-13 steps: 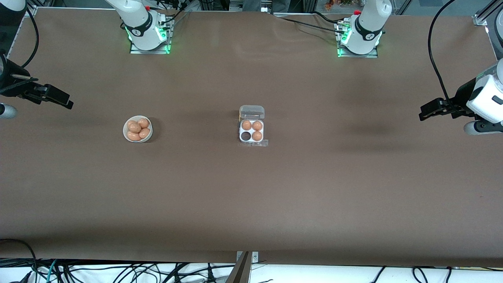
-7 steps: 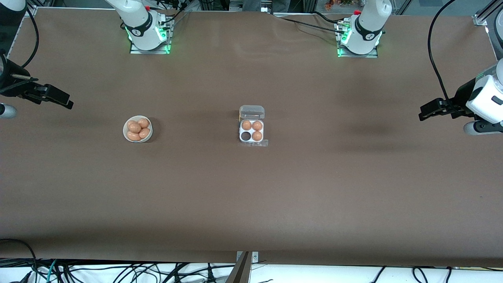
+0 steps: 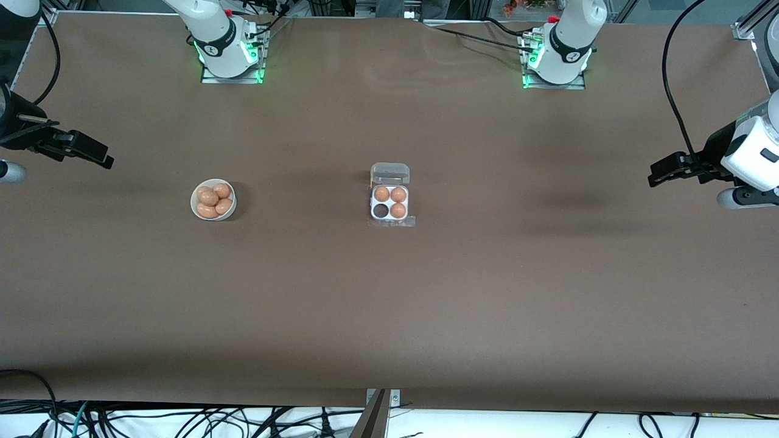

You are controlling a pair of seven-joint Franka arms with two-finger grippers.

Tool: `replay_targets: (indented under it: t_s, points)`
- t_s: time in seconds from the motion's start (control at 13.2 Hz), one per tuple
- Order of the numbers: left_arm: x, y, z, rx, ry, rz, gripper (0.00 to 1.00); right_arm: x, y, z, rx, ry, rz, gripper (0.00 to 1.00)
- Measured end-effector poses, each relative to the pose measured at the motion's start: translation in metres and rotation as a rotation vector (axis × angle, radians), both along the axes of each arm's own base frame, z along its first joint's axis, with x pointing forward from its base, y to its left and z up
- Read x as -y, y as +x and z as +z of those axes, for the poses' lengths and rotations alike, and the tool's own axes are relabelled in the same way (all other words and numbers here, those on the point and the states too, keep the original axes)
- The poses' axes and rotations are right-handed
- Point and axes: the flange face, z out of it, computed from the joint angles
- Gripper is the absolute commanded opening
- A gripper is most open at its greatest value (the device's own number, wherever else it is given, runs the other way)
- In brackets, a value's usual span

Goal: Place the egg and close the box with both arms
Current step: 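Move the right gripper over the white bowl of eggs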

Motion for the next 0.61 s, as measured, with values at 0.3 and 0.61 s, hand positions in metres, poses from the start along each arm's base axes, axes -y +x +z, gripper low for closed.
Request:
replay_targets:
  t_s: [0.3,0.61]
  points:
    - [0.0,0.0,0.0,0.0,0.0,0.0,1.0,-0.002,0.006,-0.02,-0.035,-0.001,0.005,1.0]
    - [0.0,0.0,0.0,0.0,0.0,-0.001,1.0,-0.014,0.031,-0.105,-0.178,-0.008,0.044,1.0]
